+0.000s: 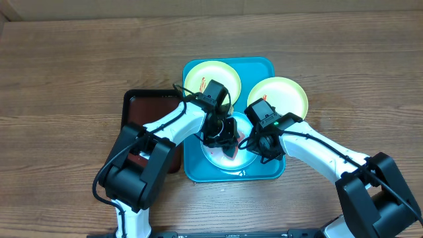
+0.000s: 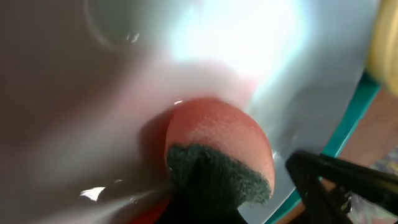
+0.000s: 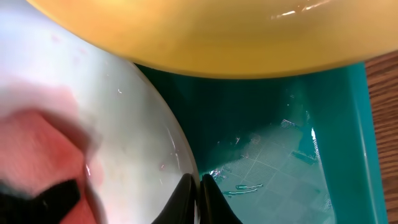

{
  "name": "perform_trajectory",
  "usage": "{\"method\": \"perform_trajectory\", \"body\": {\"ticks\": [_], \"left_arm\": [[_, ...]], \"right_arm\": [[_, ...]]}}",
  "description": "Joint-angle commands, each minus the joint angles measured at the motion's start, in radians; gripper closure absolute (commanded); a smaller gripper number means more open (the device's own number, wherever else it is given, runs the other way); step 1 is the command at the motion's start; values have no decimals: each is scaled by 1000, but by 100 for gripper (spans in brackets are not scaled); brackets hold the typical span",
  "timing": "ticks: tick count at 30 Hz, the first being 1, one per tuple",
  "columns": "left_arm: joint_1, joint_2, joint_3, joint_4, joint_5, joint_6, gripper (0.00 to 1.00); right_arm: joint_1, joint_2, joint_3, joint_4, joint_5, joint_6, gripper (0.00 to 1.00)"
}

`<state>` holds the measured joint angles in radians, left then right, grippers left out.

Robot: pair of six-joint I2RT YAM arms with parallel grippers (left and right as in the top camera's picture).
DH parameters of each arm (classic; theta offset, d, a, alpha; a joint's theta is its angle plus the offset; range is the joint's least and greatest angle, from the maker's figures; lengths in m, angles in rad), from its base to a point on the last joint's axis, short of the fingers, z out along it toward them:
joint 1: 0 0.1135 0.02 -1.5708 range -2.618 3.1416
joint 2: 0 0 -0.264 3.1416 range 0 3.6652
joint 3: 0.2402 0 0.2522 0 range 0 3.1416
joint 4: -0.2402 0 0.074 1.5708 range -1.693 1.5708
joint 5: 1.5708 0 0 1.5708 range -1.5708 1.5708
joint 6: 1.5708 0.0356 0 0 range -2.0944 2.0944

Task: Clean dirty plates on tray and stack at the side
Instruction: 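Keep scrubbing the white plate's red smear with the left-held sponge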

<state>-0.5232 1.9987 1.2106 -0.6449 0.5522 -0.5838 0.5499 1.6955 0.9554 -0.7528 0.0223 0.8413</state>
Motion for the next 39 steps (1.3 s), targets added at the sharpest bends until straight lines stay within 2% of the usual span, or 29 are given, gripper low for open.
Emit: {"method": "perform_trajectory", "body": {"ticks": [1, 5, 12, 15, 19, 24, 32, 39], "left_arm": [[16, 32, -29, -63, -106, 7, 96], [34, 32, 21, -175, -217, 7, 96], [35, 32, 135, -344, -523, 1, 96], [35, 32, 145, -352, -641, 26, 96], [35, 32, 145, -311, -718, 71, 96], [36, 32, 144, -223, -670, 91, 96], [24, 32, 144, -52, -349, 90, 96], [-3, 44, 132, -28, -180, 67, 96]], "right_arm": [[-10, 35, -24, -9, 47, 16, 96], [-10, 35, -24, -9, 47, 16, 96], [-10, 35, -24, -9, 47, 16, 96], [-10, 35, -24, -9, 47, 16, 96], [-10, 35, -24, -9, 48, 15, 96], [-10, 35, -24, -9, 48, 16, 96], [-10, 35, -24, -10, 48, 16, 96], [-10, 35, -24, -13, 51, 16, 96]]}}
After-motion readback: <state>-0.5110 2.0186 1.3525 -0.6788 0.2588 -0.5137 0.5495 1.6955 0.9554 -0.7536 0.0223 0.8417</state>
